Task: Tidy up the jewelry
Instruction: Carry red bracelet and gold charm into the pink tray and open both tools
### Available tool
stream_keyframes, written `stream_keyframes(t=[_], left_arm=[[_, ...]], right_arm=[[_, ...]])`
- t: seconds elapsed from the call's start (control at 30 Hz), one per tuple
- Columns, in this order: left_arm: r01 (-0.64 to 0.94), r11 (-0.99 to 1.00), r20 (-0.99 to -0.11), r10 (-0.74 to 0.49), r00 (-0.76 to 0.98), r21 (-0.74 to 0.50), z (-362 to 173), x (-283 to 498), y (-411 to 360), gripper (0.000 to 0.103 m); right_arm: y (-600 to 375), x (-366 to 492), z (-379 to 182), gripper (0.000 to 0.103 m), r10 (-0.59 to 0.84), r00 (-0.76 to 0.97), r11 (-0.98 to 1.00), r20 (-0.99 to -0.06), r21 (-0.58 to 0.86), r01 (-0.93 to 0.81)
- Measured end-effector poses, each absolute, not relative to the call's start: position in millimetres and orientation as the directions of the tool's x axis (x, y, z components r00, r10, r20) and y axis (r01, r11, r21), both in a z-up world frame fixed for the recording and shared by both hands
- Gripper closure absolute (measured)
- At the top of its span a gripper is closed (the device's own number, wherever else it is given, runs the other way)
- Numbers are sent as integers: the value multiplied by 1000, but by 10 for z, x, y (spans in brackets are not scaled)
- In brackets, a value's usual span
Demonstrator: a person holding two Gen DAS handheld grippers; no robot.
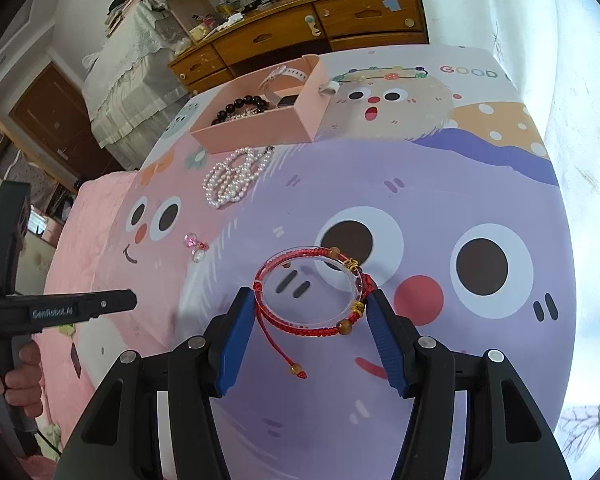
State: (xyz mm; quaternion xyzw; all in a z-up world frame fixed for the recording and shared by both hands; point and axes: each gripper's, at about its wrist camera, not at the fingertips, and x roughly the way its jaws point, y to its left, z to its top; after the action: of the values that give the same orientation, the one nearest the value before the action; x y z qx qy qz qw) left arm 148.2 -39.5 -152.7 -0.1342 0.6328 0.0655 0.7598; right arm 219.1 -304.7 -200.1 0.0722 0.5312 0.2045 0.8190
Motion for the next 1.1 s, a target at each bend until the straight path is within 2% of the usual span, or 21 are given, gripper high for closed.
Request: stream_keyframes(t=[0.23, 0.47, 0.63, 0.8, 1.1], left_arm=[[-128, 985, -972, -89, 219, -119, -1127, 1480, -255, 86], [46, 995, -958, -98, 270, -88, -775, 2122, -275, 86], [57, 993, -968, -118, 220, -108, -717, 2712, -168, 86], [86, 991, -957, -121, 262, -101, -642, 3253, -86, 86], [129, 979, -927, -194, 322, -160, -689, 3814, -101, 86]], right_arm=[[-2608, 2177, -1643, 45, 459, 400, 886, -793, 372, -278], [-2259, 2480, -1247, 45, 474, 494, 880, -729, 408, -244], [-2173, 2759, -1056, 45, 436, 555, 897, -708, 394, -202], [-2201, 3120, -987, 45, 452, 580, 871, -678, 475, -124], [-2170, 3723, -1196, 45, 461, 578, 843, -673, 535, -49]])
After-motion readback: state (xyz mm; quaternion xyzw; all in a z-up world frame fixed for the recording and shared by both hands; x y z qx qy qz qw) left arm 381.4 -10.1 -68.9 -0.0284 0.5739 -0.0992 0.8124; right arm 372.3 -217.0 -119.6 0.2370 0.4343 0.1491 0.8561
